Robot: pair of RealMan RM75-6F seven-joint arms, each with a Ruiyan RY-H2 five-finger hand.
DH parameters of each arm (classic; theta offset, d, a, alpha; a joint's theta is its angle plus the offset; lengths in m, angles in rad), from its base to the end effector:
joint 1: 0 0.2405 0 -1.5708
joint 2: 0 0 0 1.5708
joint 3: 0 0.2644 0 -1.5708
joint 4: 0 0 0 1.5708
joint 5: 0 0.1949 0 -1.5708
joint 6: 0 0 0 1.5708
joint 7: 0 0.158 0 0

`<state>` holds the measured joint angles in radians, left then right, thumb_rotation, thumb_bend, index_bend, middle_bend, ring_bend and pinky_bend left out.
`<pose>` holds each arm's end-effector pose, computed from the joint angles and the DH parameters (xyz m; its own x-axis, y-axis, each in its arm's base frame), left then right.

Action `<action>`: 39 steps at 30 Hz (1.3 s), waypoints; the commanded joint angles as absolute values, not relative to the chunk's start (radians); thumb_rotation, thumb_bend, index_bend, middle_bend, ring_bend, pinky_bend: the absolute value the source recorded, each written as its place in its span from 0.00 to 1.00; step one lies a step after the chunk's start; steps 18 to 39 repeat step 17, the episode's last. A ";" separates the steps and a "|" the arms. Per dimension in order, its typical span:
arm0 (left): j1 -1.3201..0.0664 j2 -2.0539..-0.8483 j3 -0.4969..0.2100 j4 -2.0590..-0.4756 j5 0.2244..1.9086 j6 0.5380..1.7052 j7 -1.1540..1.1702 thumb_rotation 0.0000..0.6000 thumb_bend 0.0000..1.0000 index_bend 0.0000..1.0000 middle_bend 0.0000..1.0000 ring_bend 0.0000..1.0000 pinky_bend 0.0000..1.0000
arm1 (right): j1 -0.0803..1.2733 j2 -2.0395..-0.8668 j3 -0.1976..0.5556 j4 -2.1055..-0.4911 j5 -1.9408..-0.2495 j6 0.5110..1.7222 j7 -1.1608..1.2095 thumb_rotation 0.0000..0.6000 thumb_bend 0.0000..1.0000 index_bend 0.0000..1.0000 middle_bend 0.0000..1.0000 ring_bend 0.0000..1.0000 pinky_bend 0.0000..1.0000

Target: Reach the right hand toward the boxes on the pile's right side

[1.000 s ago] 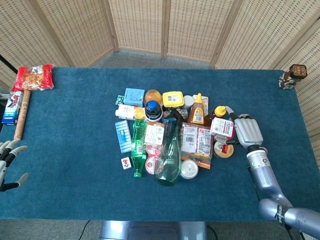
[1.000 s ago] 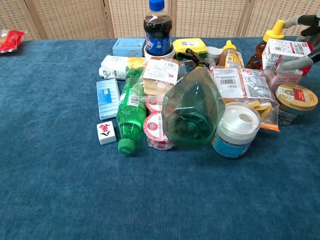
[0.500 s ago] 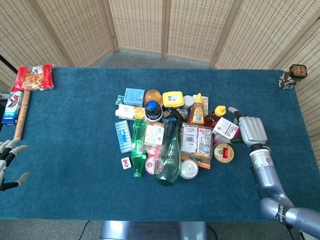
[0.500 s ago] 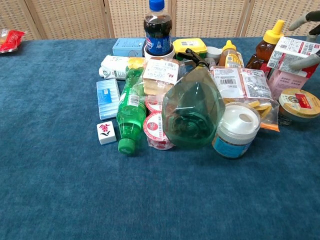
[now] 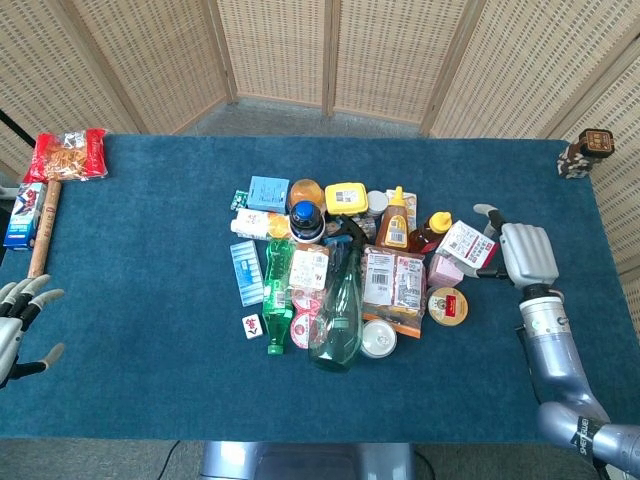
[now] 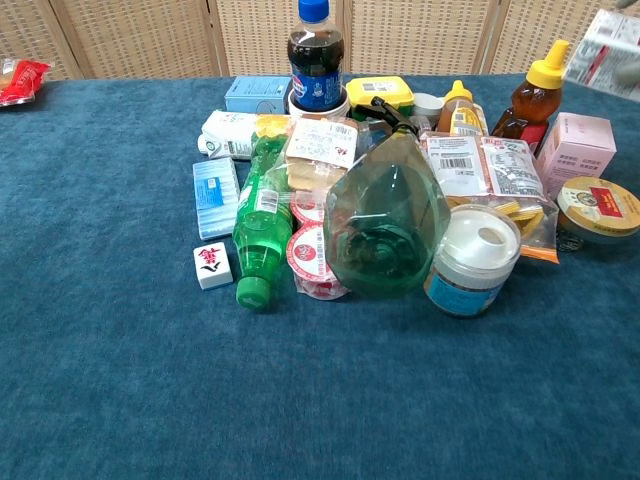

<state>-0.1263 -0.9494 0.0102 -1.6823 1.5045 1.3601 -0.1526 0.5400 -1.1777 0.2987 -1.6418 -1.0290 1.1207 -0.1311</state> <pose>-0.3143 0.1930 0.1992 0.3495 0.1631 0.9226 0.9360 -0.0182 -0.3514 -0.2246 -0.3625 0.1590 0.2631 -0.0263 0.9644 -0.9641 -0.0437 0.2618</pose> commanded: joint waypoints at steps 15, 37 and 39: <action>-0.132 -0.950 0.007 -1.684 1.509 1.361 -0.154 1.00 0.35 0.19 0.02 0.00 0.00 | 0.532 -1.095 0.363 -1.744 -1.028 1.160 -0.083 0.82 0.06 0.21 0.82 0.89 0.78; -0.133 -0.950 0.008 -1.683 1.509 1.358 -0.153 1.00 0.35 0.19 0.02 0.00 0.00 | 0.533 -1.094 0.360 -1.744 -1.024 1.156 -0.086 0.82 0.06 0.21 0.82 0.89 0.78; -0.133 -0.950 0.008 -1.683 1.509 1.358 -0.153 1.00 0.35 0.19 0.02 0.00 0.00 | 0.533 -1.094 0.360 -1.744 -1.024 1.156 -0.086 0.82 0.06 0.21 0.82 0.89 0.78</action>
